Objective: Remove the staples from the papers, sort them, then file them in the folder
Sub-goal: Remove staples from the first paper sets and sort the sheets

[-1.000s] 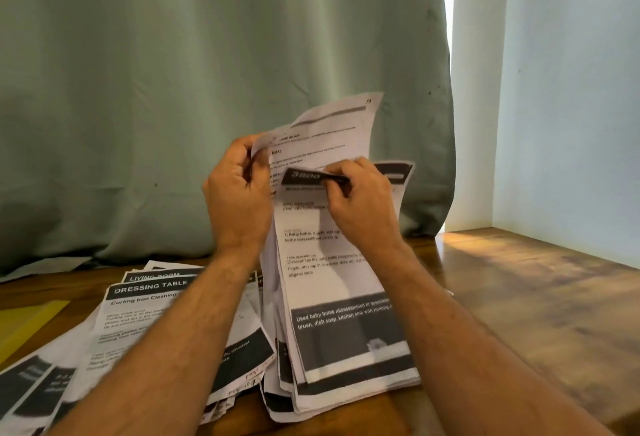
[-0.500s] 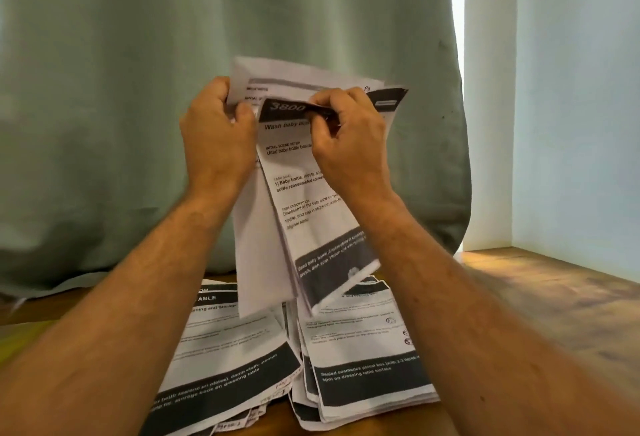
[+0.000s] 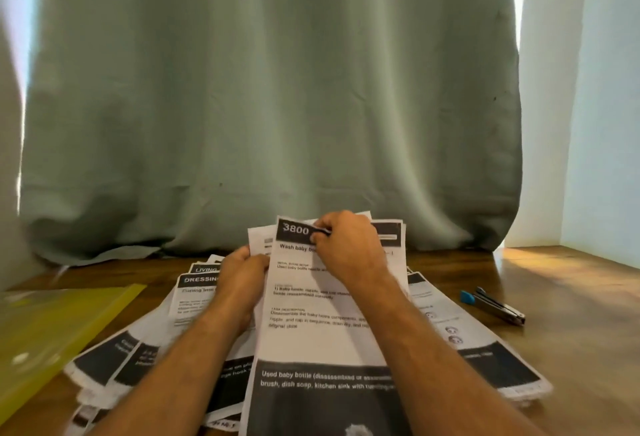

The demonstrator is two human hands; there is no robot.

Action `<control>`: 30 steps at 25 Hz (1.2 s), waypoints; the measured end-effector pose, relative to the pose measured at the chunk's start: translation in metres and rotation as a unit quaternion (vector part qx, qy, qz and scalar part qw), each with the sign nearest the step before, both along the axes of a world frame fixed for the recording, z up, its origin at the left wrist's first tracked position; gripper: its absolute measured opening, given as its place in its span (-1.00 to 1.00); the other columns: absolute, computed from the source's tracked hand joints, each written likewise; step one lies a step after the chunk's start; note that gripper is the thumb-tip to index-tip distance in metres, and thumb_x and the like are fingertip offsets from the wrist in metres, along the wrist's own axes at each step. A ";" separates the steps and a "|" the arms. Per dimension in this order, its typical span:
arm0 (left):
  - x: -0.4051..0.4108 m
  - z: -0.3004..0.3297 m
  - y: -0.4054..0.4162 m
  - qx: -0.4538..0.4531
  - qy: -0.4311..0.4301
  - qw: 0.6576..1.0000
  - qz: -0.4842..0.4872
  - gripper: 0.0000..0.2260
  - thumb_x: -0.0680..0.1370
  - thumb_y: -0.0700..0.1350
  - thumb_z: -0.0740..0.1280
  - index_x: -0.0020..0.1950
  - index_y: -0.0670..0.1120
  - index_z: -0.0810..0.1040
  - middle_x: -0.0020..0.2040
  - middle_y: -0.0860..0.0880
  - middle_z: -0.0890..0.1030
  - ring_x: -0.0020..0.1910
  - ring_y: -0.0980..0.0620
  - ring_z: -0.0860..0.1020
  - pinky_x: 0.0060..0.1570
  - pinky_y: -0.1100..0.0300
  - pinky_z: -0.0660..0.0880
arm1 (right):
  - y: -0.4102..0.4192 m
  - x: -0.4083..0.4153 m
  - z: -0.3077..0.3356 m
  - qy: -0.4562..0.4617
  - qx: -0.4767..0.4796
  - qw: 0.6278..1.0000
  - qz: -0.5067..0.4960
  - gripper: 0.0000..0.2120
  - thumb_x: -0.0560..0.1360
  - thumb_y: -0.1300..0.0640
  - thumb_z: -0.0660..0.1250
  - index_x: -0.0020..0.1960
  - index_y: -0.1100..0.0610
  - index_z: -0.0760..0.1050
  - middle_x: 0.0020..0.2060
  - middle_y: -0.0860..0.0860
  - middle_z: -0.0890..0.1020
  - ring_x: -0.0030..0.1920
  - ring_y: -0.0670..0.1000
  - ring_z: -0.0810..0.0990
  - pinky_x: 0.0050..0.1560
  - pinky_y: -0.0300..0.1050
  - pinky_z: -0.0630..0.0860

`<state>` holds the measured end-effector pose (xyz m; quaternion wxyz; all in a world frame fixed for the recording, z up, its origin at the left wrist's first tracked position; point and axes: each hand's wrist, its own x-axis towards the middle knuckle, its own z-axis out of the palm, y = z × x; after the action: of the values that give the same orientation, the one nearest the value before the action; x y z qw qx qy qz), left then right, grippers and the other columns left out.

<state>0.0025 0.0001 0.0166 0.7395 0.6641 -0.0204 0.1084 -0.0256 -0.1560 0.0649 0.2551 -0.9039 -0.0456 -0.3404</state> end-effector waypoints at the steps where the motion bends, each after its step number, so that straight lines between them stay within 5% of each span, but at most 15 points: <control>1: 0.003 -0.004 0.001 -0.004 0.008 1.000 -0.010 -0.84 0.60 -0.28 0.29 0.10 -0.12 0.63 -0.16 -0.14 0.74 -0.19 -0.17 0.73 -0.13 -0.12 0.66 | 0.002 0.005 -0.008 0.008 0.005 1.000 0.000 -0.82 0.55 0.06 0.31 0.08 0.00 0.66 -0.13 -0.01 0.70 -0.13 0.03 0.64 -0.03 -0.07 0.60; 14: 0.017 -0.012 0.017 -0.047 0.013 0.999 -0.002 -0.84 0.66 -0.12 0.24 0.10 -0.09 0.61 -0.14 -0.16 0.73 -0.14 -0.21 0.71 -0.04 -0.22 0.64 | 0.017 0.017 -0.035 0.002 -0.086 0.996 0.031 -0.64 0.60 0.18 0.25 0.34 -0.10 0.49 0.05 -0.02 0.69 -0.01 0.03 0.64 0.07 -0.04 0.62; 19: 0.013 -0.011 0.018 -0.071 0.005 0.995 -0.065 -0.70 0.64 0.01 0.25 0.14 -0.16 0.66 0.01 -0.25 0.71 0.02 -0.32 0.68 0.12 -0.32 0.56 | 0.016 0.015 -0.033 -0.013 -0.027 0.998 0.052 -0.90 0.64 0.09 0.19 0.05 -0.05 0.26 -0.05 0.03 0.67 -0.17 0.01 0.62 -0.15 -0.02 0.66; 30: 0.026 -0.015 0.020 -0.067 -0.010 0.997 -0.035 -0.84 0.64 -0.19 0.30 0.17 -0.09 0.64 -0.05 -0.13 0.74 -0.11 -0.21 0.72 -0.07 -0.19 0.65 | 0.019 0.016 -0.035 -0.049 -0.072 0.995 0.042 -0.90 0.55 0.10 0.35 -0.09 0.03 0.44 0.11 -0.06 0.43 -0.09 -0.06 0.49 0.02 -0.18 0.63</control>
<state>0.0290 0.0206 0.0012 0.7853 0.6110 -0.0437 0.0899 -0.0101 -0.1375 0.0304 0.2007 -0.8993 -0.1201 -0.3696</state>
